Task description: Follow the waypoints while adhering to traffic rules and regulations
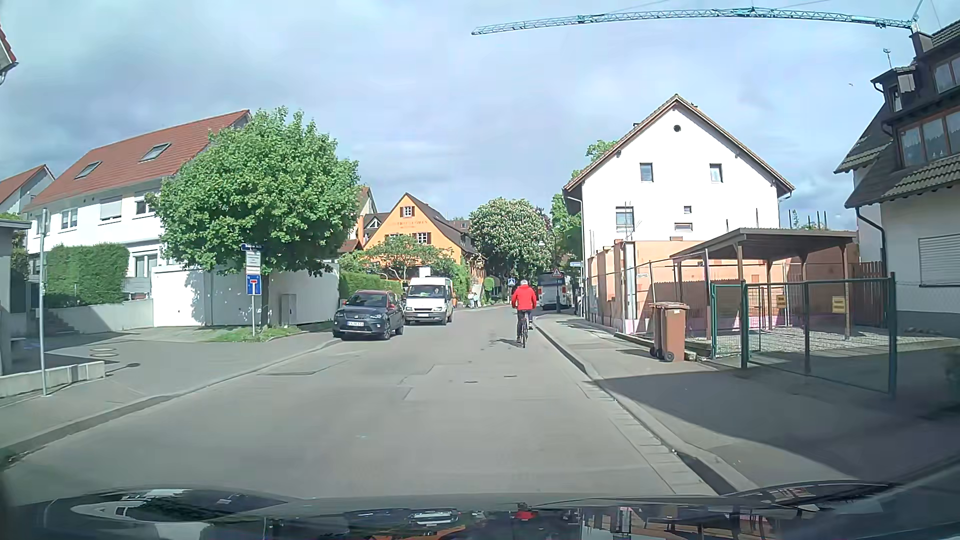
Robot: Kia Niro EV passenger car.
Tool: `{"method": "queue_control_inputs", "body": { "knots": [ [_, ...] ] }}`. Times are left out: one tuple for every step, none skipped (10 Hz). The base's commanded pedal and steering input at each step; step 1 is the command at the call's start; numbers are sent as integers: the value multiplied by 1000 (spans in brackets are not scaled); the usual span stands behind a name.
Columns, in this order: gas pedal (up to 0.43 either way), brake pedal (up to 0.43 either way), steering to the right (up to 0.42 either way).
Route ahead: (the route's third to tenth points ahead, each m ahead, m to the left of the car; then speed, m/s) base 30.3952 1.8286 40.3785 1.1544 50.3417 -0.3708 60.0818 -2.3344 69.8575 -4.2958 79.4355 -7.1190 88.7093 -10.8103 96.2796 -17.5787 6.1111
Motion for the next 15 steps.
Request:
{"method": "queue_control_inputs", "body": {
  "knots": [
    [28, 0, 0],
    [28, 0, 0],
    [28, 0, 0],
    [28, 0, 0],
    [28, 0, 0],
    [28, 0, 0],
    [28, 0, 0],
    [28, 0, 0],
    [28, 0, 0],
    [28, 0, 0],
    [28, 0, 0],
    [28, 0, 0],
    [28, 0, 0],
    [28, 0, 0],
    [28, 0, 0]
  ]
}}
